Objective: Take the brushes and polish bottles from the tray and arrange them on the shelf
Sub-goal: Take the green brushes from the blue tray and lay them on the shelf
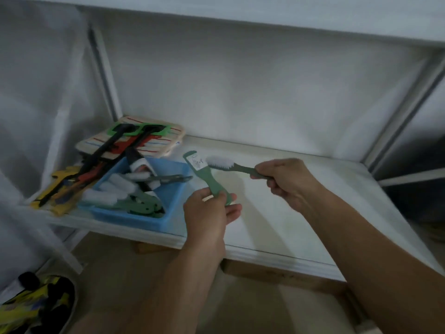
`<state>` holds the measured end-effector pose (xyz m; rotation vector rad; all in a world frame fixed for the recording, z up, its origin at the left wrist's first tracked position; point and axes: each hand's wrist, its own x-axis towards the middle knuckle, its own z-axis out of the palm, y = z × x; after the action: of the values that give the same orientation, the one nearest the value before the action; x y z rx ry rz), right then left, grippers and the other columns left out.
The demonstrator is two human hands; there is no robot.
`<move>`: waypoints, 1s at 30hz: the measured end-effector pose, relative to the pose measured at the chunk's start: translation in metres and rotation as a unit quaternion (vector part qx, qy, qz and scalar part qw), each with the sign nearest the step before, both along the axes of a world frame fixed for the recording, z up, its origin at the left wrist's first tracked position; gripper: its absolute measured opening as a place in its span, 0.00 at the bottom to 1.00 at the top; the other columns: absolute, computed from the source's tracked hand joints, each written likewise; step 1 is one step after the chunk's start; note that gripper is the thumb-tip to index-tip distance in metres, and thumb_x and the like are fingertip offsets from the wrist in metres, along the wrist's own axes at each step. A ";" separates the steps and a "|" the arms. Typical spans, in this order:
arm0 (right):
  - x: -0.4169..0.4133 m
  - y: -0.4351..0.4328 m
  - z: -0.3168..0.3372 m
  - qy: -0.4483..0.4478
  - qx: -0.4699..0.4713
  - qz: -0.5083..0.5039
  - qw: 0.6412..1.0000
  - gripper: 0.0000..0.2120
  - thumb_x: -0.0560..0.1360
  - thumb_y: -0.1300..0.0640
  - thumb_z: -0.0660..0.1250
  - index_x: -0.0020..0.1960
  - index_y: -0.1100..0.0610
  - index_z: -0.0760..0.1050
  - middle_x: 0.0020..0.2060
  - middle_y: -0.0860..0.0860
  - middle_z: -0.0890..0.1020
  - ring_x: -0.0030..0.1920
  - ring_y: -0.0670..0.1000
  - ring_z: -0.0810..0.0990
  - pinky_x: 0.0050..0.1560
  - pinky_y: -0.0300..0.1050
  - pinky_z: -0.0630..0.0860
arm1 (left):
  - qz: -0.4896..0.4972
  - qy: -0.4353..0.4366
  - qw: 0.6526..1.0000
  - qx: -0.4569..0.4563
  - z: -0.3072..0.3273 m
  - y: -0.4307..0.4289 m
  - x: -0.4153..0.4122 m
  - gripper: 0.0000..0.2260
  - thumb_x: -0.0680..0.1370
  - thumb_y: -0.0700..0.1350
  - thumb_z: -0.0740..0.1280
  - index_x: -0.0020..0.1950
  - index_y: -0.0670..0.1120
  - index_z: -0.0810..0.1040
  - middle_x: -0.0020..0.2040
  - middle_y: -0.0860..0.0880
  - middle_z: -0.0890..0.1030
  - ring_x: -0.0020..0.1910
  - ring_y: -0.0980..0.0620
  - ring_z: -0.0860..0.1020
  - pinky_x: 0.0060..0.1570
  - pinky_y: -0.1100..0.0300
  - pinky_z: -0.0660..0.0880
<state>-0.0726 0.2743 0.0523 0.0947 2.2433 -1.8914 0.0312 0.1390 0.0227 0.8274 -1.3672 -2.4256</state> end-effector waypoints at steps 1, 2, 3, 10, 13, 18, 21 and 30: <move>0.005 0.026 -0.011 -0.028 -0.034 -0.043 0.998 0.04 0.74 0.65 0.70 0.45 0.66 0.82 0.40 0.60 0.87 0.26 0.46 0.69 0.23 0.38 0.65 | -0.017 -0.004 1.000 -0.011 -0.006 0.015 -0.001 0.07 0.79 0.36 0.65 0.56 0.40 0.77 0.43 0.41 0.86 0.32 0.49 0.83 0.31 0.62 0.80; 0.012 0.053 -0.023 -0.056 -0.070 -0.086 0.992 0.03 0.75 0.65 0.70 0.45 0.65 0.82 0.41 0.60 0.87 0.25 0.46 0.70 0.22 0.37 0.65 | -0.037 -0.011 0.999 -0.018 -0.014 0.031 -0.003 0.07 0.79 0.36 0.65 0.56 0.40 0.77 0.42 0.41 0.86 0.32 0.49 0.83 0.31 0.62 0.80; 0.019 0.080 -0.034 -0.083 -0.107 -0.127 0.983 0.03 0.76 0.65 0.69 0.46 0.64 0.81 0.42 0.60 0.87 0.25 0.45 0.70 0.22 0.36 0.65 | -0.064 -0.019 0.998 -0.022 -0.021 0.048 -0.006 0.07 0.79 0.36 0.65 0.56 0.40 0.78 0.42 0.41 0.86 0.32 0.49 0.82 0.31 0.62 0.80; 0.065 0.229 -0.099 -0.129 -0.120 -0.320 0.931 0.05 0.75 0.64 0.70 0.48 0.65 0.83 0.45 0.57 0.87 0.29 0.48 0.72 0.22 0.38 0.69 | -0.274 -0.116 0.954 -0.025 -0.071 0.159 -0.028 0.04 0.78 0.32 0.65 0.48 0.37 0.80 0.42 0.40 0.81 0.33 0.47 0.79 0.29 0.60 0.81; 0.062 0.257 -0.119 -0.123 -0.090 -0.365 0.918 0.05 0.75 0.64 0.71 0.49 0.64 0.84 0.42 0.58 0.86 0.30 0.49 0.75 0.24 0.38 0.73 | -0.308 -0.123 0.942 -0.051 -0.081 0.194 -0.042 0.07 0.77 0.31 0.66 0.41 0.39 0.79 0.41 0.40 0.81 0.33 0.46 0.79 0.30 0.60 0.81; 0.043 0.271 -0.132 -0.087 -0.087 -0.397 0.909 0.06 0.76 0.67 0.70 0.52 0.64 0.81 0.42 0.60 0.85 0.33 0.52 0.79 0.31 0.42 0.78 | -0.318 -0.128 0.932 -0.118 -0.088 0.236 -0.067 0.10 0.77 0.32 0.66 0.38 0.43 0.78 0.45 0.41 0.81 0.33 0.46 0.81 0.31 0.59 0.82; 0.035 0.276 -0.139 -0.082 -0.010 -0.385 0.919 0.12 0.74 0.69 0.71 0.57 0.65 0.80 0.41 0.60 0.83 0.35 0.55 0.82 0.36 0.46 0.82 | -0.342 -0.126 0.912 -0.190 -0.095 0.251 -0.075 0.08 0.74 0.33 0.68 0.40 0.46 0.78 0.46 0.44 0.81 0.39 0.44 0.83 0.41 0.53 0.84; 0.028 0.255 -0.138 0.009 0.380 -0.282 0.881 0.14 0.74 0.56 0.69 0.59 0.59 0.80 0.54 0.58 0.82 0.48 0.57 0.78 0.50 0.46 0.75 | -0.362 -0.059 0.770 -0.522 -0.104 0.245 -0.072 0.18 0.76 0.49 0.68 0.62 0.44 0.71 0.59 0.43 0.74 0.56 0.39 0.78 0.55 0.48 0.77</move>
<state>-0.0442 0.5293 -0.0855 0.9319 3.0596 -1.0313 -0.0404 0.3835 -0.0817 0.1180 -3.0083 -1.4005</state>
